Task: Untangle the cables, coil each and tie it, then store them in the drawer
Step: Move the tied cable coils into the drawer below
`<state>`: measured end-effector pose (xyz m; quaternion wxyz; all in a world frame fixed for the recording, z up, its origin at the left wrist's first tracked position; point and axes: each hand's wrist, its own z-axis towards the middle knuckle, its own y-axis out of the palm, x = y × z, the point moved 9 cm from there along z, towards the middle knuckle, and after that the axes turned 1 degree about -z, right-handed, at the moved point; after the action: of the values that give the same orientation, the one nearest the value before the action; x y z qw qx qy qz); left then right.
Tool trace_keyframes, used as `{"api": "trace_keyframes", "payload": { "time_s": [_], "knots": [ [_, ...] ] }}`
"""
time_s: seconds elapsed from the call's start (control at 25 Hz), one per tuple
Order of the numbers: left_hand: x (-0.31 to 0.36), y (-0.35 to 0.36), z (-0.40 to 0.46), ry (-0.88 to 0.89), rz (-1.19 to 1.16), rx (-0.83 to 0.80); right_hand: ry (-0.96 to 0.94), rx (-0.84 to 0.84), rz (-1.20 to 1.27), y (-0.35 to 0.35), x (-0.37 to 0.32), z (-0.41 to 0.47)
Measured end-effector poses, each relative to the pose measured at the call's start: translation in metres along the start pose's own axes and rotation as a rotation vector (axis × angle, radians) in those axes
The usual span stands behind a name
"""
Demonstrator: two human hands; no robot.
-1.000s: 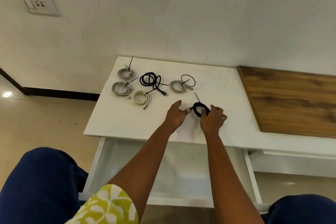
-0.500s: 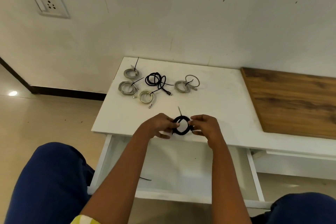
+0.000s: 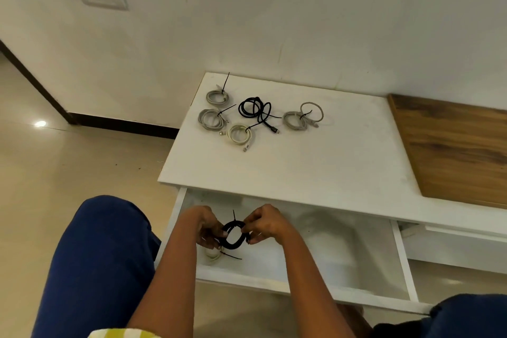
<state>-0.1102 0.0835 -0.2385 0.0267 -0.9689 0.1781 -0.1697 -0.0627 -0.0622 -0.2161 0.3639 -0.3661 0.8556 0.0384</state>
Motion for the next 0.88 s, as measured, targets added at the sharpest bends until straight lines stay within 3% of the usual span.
{"api": "trace_keyframes", "payload": {
  "time_s": [0.16, 0.28, 0.44, 0.64, 0.8, 0.88],
  "knots": [
    [0.017, -0.036, 0.037, 0.223, 0.01, 0.391, -0.002, 0.245, 0.295, 0.008, 0.022, 0.041],
    [0.018, -0.042, 0.053, 0.335, -0.029, 0.497, 0.036, 0.284, 0.418, 0.02, 0.032, 0.068],
    [0.003, -0.04, 0.093, 0.292, 0.013, 0.454, 0.125, 0.183, 0.359, 0.045, 0.039, 0.095],
    [-0.007, -0.018, 0.125, 0.153, 0.116, 0.247, 0.223, 0.019, 0.339, 0.069, 0.042, 0.109],
    [-0.008, -0.021, 0.122, 0.147, 0.129, 0.287, 0.212, 0.064, 0.385, 0.066, 0.044, 0.108],
    [0.004, -0.022, 0.113, 0.135, 0.259, 0.314, 0.161, 0.086, 0.223, 0.058, 0.04, 0.104]
  ]
}}
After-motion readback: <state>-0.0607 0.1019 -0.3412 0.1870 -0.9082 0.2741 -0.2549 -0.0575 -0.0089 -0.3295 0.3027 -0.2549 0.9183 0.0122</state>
